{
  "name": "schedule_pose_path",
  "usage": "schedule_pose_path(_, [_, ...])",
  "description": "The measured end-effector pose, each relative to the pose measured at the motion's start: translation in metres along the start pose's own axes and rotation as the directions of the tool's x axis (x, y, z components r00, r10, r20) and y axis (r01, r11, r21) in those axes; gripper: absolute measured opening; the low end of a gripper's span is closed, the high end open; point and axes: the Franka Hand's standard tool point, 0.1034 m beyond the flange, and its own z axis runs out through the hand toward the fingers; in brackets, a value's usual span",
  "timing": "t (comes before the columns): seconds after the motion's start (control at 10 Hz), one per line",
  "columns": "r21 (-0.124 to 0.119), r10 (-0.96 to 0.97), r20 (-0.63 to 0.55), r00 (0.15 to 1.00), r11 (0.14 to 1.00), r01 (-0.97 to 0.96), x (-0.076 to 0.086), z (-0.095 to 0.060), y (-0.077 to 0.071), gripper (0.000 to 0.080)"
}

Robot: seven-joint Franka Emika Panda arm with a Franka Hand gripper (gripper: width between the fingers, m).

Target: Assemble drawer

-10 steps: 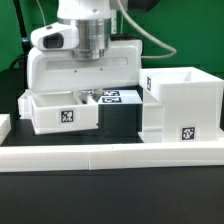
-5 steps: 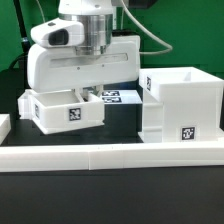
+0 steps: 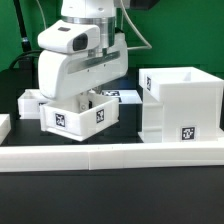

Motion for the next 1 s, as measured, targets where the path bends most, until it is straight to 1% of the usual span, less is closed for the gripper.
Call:
schedule_pose_path(0.2, [-0.003, -0.141, 0.007, 0.99, 0.99, 0.141, -0.0016, 0.0006, 0.0011, 0.0042])
schedule_pose_path(0.4, [-0.016, -0.401, 0.038, 0.915, 0.916, 0.401, 0.0025, 0.0017, 0.0065, 0.0042])
schedule_pose_path(0.5, [-0.019, -0.477, 0.047, 0.878, 0.878, 0.478, 0.0027, 0.0009, 0.0086, 0.0042])
schedule_pose_path(0.7, [-0.009, -0.582, 0.062, 0.811, 0.812, 0.583, -0.002, 0.0017, 0.0101, 0.0042])
schedule_pose_path(0.9, [-0.007, -0.588, 0.062, 0.807, 0.808, 0.589, -0.0026, 0.0031, 0.01, 0.0042])
schedule_pose_path(1.0, [-0.001, -0.595, 0.061, 0.802, 0.803, 0.596, 0.0, 0.0062, 0.0089, 0.0042])
